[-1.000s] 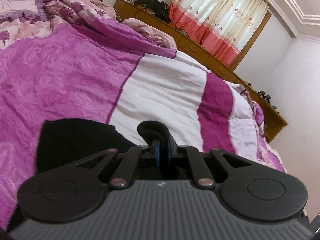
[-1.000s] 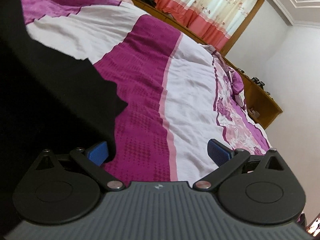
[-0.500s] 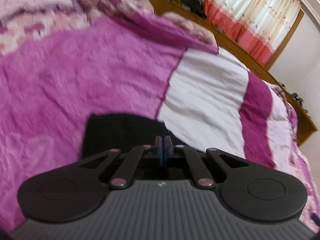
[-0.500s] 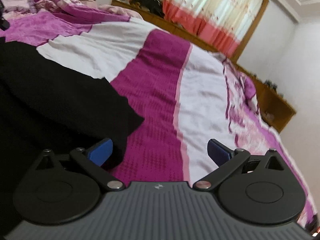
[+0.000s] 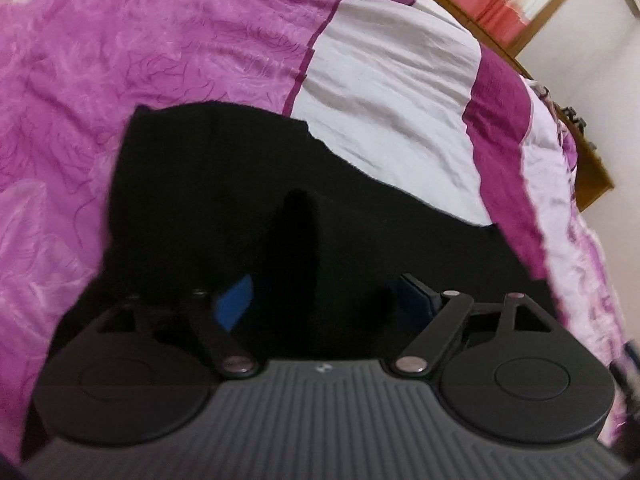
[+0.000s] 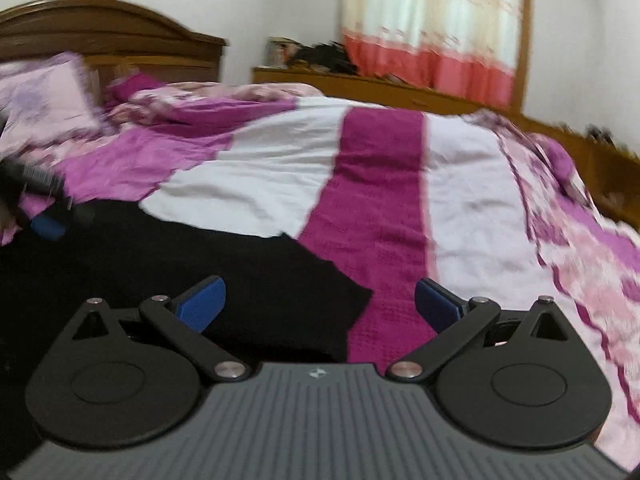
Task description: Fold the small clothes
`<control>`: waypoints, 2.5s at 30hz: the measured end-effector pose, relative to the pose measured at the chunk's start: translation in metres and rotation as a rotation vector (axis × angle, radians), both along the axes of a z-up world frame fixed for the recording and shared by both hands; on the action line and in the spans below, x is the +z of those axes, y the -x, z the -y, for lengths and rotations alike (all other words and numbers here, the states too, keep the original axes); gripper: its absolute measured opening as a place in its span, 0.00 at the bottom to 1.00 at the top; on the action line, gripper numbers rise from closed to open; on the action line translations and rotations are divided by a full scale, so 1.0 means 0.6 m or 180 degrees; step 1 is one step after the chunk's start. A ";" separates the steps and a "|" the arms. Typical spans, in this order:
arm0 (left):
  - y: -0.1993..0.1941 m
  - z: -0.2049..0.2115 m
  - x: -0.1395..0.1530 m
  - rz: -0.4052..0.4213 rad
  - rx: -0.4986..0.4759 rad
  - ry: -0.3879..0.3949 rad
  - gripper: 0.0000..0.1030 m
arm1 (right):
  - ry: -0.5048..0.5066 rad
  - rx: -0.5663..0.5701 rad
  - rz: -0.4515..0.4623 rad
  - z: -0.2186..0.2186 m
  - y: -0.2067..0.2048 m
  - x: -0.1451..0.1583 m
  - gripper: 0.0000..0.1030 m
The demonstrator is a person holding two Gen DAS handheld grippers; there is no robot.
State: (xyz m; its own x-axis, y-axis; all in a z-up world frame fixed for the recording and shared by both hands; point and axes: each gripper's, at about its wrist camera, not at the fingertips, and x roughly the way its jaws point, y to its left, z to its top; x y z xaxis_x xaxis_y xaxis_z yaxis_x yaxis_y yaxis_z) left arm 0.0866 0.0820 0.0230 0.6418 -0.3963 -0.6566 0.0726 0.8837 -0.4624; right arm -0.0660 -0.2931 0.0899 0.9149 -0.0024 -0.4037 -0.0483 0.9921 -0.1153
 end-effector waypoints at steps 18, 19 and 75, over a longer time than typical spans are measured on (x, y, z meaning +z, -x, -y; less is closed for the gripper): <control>0.047 -0.027 0.125 0.0964 0.0075 0.0559 0.12 | -0.0107 -0.0771 0.0021 0.083 -0.048 -0.020 1.00; 0.048 -0.032 0.128 0.0967 0.0120 0.0559 0.12 | -0.0108 -0.0758 0.0022 0.079 -0.049 -0.022 1.00; 0.054 -0.089 0.041 -0.0256 0.0800 -0.0973 0.57 | 0.0286 -0.0108 -0.0956 -0.032 -0.175 -0.109 0.99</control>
State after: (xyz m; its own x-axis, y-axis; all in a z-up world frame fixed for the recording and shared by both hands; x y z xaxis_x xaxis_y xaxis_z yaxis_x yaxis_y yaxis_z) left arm 0.0541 0.1353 0.0478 0.6357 -0.0121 -0.7719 -0.1890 0.9670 -0.1708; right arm 0.0391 -0.2738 0.0243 0.7536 -0.0788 -0.6527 -0.0607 0.9802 -0.1883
